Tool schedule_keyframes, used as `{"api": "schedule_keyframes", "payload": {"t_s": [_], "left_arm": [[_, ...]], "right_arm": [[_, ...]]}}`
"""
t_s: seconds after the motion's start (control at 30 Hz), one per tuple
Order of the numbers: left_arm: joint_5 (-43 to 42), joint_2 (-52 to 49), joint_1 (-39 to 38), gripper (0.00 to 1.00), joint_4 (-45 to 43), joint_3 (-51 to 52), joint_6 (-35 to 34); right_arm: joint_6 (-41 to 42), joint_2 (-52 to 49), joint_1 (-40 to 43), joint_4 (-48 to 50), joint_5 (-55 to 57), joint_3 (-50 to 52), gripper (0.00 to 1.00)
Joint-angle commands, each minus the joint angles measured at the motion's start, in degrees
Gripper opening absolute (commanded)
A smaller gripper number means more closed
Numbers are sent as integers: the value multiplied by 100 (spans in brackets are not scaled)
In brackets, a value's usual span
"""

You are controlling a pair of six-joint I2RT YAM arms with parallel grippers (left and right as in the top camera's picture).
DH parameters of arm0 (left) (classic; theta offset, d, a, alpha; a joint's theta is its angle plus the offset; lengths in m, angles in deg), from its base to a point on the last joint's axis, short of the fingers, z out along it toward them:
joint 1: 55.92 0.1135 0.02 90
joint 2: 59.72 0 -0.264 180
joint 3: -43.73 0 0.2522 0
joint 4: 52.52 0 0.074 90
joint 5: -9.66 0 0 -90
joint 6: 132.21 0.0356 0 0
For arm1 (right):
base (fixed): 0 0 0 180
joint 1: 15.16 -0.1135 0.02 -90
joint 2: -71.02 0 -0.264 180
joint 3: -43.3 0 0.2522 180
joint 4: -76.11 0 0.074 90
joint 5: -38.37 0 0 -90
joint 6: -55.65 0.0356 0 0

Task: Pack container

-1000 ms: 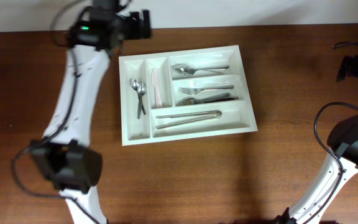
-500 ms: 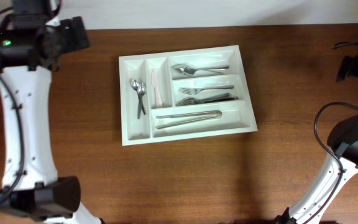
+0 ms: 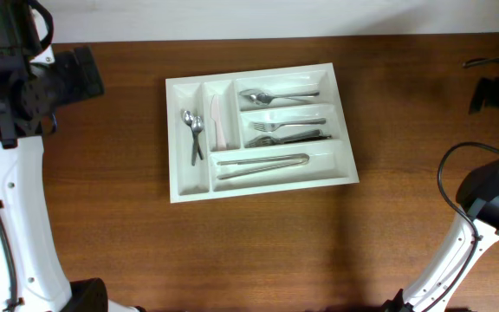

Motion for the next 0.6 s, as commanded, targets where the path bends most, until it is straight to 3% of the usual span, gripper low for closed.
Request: {"api": "schedule_keyframes", "payload": {"t_s": [0.0, 0.2, 0.4, 0.57], "left_arm": [[-345, 254, 13, 99, 22, 138, 90], [-356, 1355, 2, 99, -68, 1281, -216], [-1080, 3471, -79, 99, -647, 2798, -339], [-1119, 4972, -76, 99, -699, 3842, -636]], "right_arm": [[48, 22, -24, 2, -31, 20, 99], [48, 22, -24, 2, -31, 20, 99], [48, 22, -24, 2, -31, 20, 99], [48, 22, -24, 2, -31, 20, 99]]}}
